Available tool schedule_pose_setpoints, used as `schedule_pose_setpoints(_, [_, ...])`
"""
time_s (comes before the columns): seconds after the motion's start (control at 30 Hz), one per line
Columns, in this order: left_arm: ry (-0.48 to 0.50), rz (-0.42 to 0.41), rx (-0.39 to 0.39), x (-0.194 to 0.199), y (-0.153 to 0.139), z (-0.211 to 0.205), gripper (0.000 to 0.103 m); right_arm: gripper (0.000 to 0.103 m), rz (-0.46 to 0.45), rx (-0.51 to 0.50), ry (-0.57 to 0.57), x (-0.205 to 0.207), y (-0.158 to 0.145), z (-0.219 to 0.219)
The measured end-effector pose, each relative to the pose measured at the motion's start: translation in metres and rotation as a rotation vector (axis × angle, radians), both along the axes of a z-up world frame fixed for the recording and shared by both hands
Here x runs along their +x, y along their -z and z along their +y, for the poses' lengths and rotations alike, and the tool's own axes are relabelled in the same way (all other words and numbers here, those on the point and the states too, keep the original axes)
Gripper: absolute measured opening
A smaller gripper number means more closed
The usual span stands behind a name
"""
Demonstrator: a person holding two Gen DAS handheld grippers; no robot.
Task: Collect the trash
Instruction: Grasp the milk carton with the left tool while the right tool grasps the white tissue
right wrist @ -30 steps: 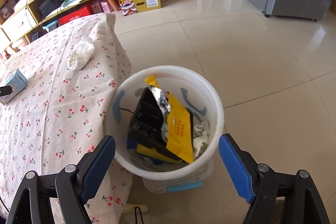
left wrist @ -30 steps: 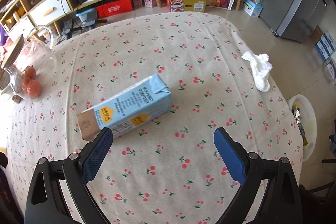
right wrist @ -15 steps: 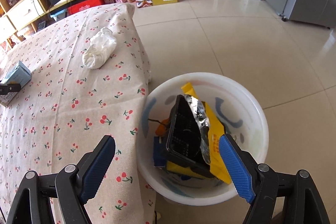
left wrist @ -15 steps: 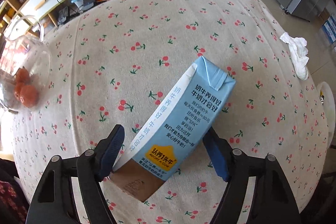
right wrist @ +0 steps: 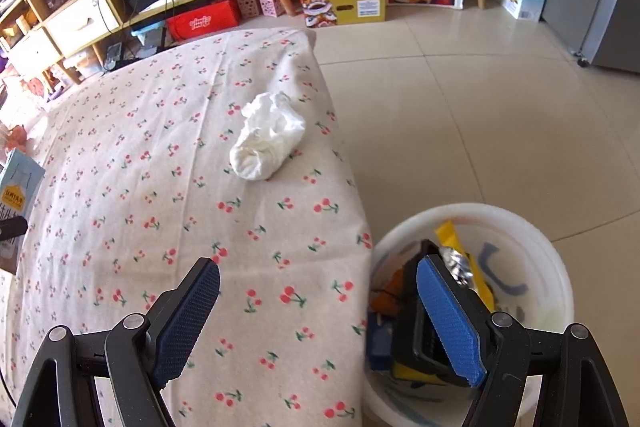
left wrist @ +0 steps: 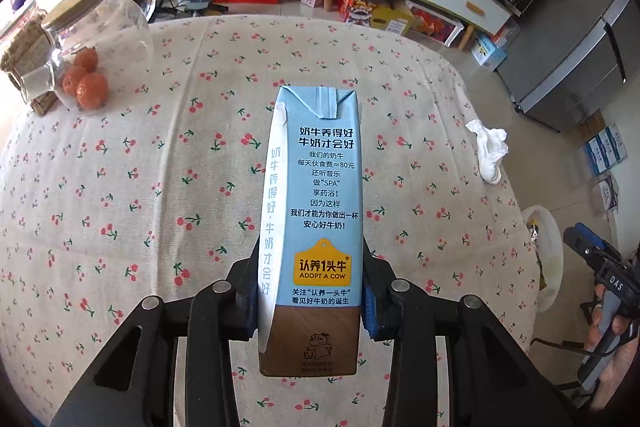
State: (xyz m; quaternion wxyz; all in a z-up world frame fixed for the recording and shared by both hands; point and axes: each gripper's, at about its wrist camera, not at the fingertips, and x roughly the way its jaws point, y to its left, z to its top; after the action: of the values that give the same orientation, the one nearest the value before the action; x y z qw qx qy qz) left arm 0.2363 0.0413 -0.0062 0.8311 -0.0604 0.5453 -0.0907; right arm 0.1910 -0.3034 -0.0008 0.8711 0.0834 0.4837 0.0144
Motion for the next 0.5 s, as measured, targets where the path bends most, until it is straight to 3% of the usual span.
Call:
schedule_pose_setpoints(0.3, [0.004,-0.027,-0.039,0.002,-0.009,0.000,0.040,0.083,0.075,0.150,0.022,0.087,0.029,0.019])
schedule_pose_setpoints(0.5, [0.022,-0.022,-0.027,0.002,-0.004,-0.005,0.040,0.070,0.125,0.121,0.031,0.122,0.054,0.032])
